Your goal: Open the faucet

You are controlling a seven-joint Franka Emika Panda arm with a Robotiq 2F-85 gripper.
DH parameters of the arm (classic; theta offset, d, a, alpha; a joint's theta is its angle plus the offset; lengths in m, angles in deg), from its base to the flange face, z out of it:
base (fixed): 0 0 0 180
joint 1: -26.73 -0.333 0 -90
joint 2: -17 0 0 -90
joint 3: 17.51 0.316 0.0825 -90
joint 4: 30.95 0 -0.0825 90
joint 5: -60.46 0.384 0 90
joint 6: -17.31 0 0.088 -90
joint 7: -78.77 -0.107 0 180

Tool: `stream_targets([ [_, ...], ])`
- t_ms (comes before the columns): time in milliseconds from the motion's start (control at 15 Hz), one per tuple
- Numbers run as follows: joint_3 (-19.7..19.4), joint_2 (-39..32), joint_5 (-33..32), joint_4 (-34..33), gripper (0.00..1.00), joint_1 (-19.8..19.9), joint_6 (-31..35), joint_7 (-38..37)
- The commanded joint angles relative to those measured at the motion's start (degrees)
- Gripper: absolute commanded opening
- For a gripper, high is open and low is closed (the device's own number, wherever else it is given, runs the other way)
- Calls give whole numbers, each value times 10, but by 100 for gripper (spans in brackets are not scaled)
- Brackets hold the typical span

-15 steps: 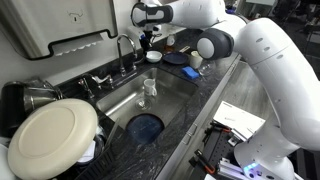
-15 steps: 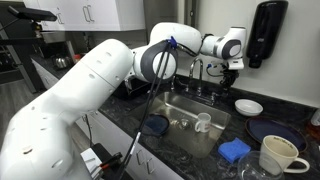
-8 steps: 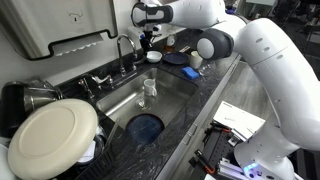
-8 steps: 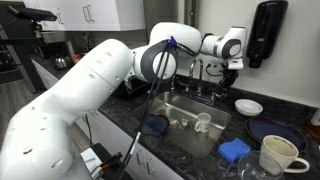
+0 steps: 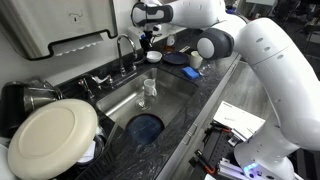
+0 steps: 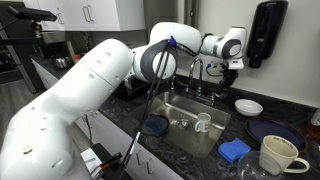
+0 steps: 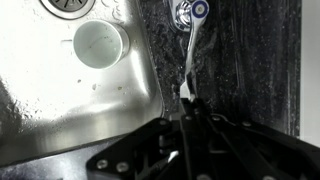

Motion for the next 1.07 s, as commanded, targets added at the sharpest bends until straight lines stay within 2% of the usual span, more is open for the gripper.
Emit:
stream_targets([
  [0, 0, 0, 0, -1, 7, 0, 5, -4],
  [667, -1, -1, 0, -1, 7, 0, 5, -6],
  [733, -1, -1, 0, -1, 2, 0, 5, -6],
  [1000, 0, 4, 8, 19, 2, 0, 17, -36],
])
